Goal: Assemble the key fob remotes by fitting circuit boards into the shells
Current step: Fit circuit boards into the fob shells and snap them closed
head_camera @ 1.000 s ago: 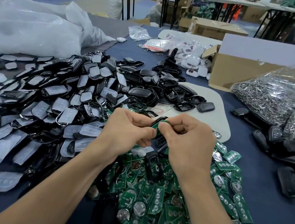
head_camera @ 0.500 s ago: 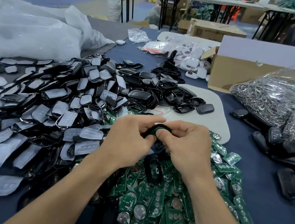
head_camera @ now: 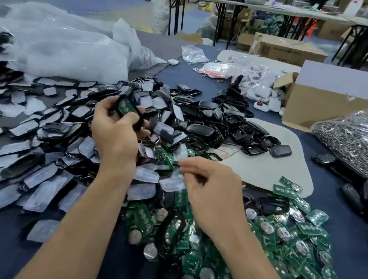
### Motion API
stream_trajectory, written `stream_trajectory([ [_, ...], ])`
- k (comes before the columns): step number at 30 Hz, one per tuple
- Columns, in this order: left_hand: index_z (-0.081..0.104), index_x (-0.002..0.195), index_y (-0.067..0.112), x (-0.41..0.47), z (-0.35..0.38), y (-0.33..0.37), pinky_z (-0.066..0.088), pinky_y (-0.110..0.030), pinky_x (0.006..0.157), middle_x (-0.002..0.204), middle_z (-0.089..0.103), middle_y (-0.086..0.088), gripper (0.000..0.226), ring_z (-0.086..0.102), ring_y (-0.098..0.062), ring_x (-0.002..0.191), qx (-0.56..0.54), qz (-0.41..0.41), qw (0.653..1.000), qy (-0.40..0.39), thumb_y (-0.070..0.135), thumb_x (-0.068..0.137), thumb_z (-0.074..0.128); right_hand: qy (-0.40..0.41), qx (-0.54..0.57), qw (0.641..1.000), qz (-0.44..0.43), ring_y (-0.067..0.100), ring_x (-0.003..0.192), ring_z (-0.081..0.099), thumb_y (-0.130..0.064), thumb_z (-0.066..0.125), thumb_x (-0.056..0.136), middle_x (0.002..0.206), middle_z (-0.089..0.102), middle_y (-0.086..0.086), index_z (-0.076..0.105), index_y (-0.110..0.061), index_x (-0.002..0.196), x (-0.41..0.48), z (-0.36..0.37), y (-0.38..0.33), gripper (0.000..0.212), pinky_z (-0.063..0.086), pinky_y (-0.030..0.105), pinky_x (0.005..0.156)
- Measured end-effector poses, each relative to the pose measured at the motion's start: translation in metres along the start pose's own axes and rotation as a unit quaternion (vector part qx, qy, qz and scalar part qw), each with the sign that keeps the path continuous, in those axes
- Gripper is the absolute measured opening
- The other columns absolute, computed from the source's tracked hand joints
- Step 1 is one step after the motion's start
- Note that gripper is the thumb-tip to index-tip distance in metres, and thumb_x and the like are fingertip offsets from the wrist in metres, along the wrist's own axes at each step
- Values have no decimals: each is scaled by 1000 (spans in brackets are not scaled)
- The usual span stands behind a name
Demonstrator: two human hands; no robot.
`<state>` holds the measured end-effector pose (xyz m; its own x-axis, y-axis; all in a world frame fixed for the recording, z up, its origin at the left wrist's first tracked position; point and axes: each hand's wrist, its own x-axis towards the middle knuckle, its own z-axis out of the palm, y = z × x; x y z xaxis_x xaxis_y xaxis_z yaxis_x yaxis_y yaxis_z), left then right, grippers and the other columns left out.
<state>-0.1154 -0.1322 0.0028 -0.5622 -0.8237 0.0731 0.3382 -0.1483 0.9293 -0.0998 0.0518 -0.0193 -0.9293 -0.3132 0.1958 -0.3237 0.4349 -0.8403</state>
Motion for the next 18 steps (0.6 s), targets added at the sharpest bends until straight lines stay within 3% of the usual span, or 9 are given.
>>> stream_trajectory([
  [3, 57, 113, 14, 17, -10, 5, 47, -22, 47, 75, 72, -9, 32, 61, -19, 52, -99, -58, 991, 64, -11, 94, 52, -55, -65, 995, -50, 1, 81, 65, -8, 58, 97, 107, 73, -10, 78, -27, 118, 20, 27, -21, 35, 48, 4, 74],
  [7, 58, 106, 11, 26, -19, 13, 41, -22, 45, 69, 68, -8, 28, 56, -19, 48, -140, -52, 981, 122, -11, 89, 53, -119, -148, 978, -85, 24, 100, 60, 2, 58, 88, 118, 65, 9, 72, -25, 129, 52, 63, -39, 51, 37, 23, 75],
  [10, 60, 98, 13, 29, -23, 20, 39, -23, 44, 67, 67, -8, 27, 52, -19, 46, -159, -29, 975, 153, -10, 86, 50, -140, -163, 972, -99, 29, 101, 58, 4, 61, 83, 105, 55, 5, 72, -25, 127, 64, 78, -50, 55, 36, 27, 75],
  [13, 58, 93, 11, 29, -23, 20, 36, -24, 43, 67, 64, -9, 25, 49, -18, 45, -159, -21, 973, 164, -9, 85, 47, -189, -217, 947, -142, 29, 108, 62, 0, 62, 85, 116, 66, 9, 74, -26, 123, 72, 82, -60, 48, 41, 26, 80],
  [16, 57, 90, 10, 31, -23, 19, 35, -23, 42, 65, 64, -7, 23, 48, -18, 44, -149, -20, 974, 168, -10, 85, 46, -252, -305, 901, -177, 30, 97, 68, -1, 56, 85, 109, 72, 4, 74, -23, 114, 74, 82, -65, 41, 54, 36, 87],
  [18, 57, 89, 9, 33, -25, 19, 34, -22, 42, 63, 64, -5, 22, 49, -17, 44, -148, -24, 974, 172, -9, 84, 46, -265, -318, 891, -185, 28, 95, 65, -6, 59, 85, 106, 72, 1, 69, -24, 115, 72, 80, -67, 36, 48, 38, 96],
])
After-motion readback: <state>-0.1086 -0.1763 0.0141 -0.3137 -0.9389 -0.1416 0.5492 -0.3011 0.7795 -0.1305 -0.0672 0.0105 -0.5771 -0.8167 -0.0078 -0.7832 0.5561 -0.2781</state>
